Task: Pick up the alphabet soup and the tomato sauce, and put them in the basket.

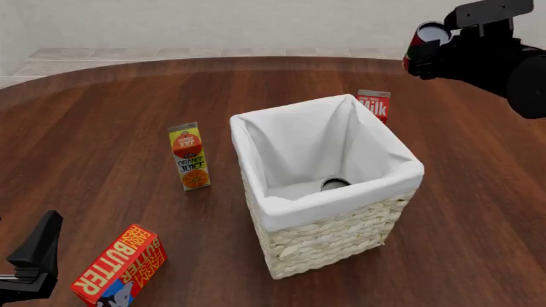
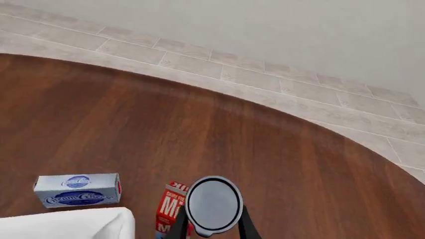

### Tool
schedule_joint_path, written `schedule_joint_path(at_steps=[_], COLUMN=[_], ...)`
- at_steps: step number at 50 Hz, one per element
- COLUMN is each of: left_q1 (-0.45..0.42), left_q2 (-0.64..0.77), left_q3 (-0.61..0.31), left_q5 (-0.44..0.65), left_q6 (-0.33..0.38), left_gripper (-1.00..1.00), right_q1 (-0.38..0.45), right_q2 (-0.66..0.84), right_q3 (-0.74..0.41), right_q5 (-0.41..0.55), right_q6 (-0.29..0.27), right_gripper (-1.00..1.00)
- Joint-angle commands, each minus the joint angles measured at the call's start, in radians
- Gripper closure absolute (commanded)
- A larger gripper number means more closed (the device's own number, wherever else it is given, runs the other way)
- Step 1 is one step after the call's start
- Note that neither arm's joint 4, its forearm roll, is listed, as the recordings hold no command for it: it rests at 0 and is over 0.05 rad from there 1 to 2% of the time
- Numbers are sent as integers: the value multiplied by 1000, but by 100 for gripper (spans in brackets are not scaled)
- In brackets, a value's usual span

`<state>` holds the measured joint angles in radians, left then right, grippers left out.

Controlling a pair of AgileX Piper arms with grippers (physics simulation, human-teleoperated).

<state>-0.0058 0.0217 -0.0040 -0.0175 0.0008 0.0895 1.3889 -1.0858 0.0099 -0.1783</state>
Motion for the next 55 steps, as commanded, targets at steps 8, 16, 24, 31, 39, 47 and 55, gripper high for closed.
schedule_joint_path(at_steps=[8, 16, 24, 31, 39, 47, 55], left_q1=[0, 0, 0, 0, 0, 0, 0], left_q2=[0, 0, 0, 0, 0, 0, 0], left_q3=[0, 0, 0, 0, 0, 0, 0], left_q5=[0, 0, 0, 0, 0, 0, 0], left_q6=[0, 0, 0, 0, 0, 0, 0], left_gripper=[-100, -100, -100, -100, -100, -100, -100], right_q1=[107, 148, 179, 221, 265, 309, 352], right_q2=[-65, -78, -92, -102, -108, -113, -121], right_q3=[-19, -20, -15, -16, -25, -27, -18], right_q5=[48, 65, 80, 98, 115, 133, 156], right_q6=[6, 8, 8, 2, 7, 13, 18], right_gripper=[100, 100, 100, 100, 100, 100, 100])
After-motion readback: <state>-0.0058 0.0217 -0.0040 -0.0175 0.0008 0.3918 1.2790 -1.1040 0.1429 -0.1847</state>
